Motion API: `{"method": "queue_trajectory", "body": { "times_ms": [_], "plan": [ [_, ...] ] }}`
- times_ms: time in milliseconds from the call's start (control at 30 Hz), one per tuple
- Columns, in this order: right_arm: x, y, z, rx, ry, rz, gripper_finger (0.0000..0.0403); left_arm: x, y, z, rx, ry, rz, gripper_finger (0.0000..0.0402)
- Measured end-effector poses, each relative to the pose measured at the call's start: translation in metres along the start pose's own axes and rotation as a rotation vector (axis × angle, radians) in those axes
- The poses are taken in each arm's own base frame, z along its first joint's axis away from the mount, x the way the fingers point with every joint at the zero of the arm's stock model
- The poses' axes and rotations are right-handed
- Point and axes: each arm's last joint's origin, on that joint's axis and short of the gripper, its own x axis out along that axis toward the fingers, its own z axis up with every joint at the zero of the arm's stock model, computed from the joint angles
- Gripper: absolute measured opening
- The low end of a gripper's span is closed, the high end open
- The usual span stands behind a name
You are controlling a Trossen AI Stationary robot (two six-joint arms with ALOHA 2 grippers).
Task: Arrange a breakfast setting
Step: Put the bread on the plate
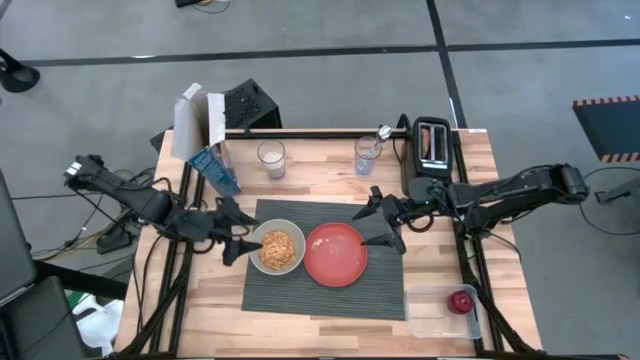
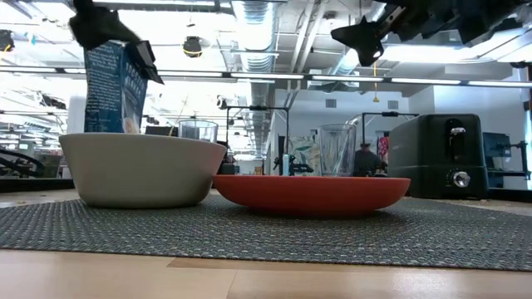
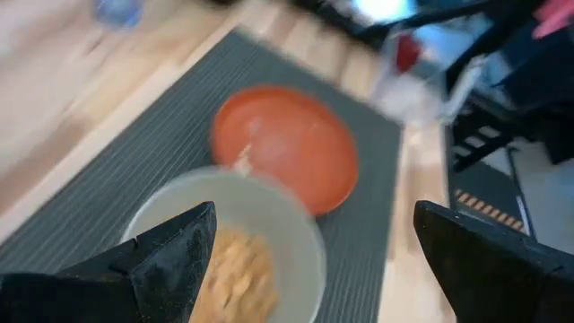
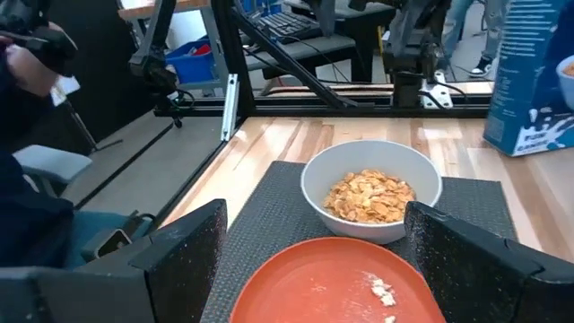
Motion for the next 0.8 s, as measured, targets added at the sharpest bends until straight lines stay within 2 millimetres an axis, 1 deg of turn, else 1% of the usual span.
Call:
{"method": "queue_trajectory", "body": {
  "times_ms": [133, 267, 600, 700, 800],
  "plan": [
    [0.003, 0.011, 0.001, -0.007, 0.015, -0.019, 0.0366, 0.017, -0.011, -0.006, 0.103, -0.064, -0.058, 0.0364],
    [0.005, 0.023, 0.004, -0.009, 0.043, -0.032, 0.0366, 0.036, -0.021, -0.013, 0.167, -0.119, -0.078, 0.0364],
    [0.005, 0.055, 0.013, 0.084, 0.184, -0.065, 0.0366, 0.091, -0.048, -0.022, 0.372, -0.301, -0.161, 0.0364],
    [0.003, 0.067, 0.015, 0.117, 0.233, -0.082, 0.0366, 0.106, -0.052, -0.027, 0.41, -0.324, -0.172, 0.0364],
    [0.001, 0.079, 0.014, 0.154, 0.266, -0.098, 0.0366, 0.119, -0.054, -0.035, 0.411, -0.323, -0.171, 0.0364]
  ]
}}
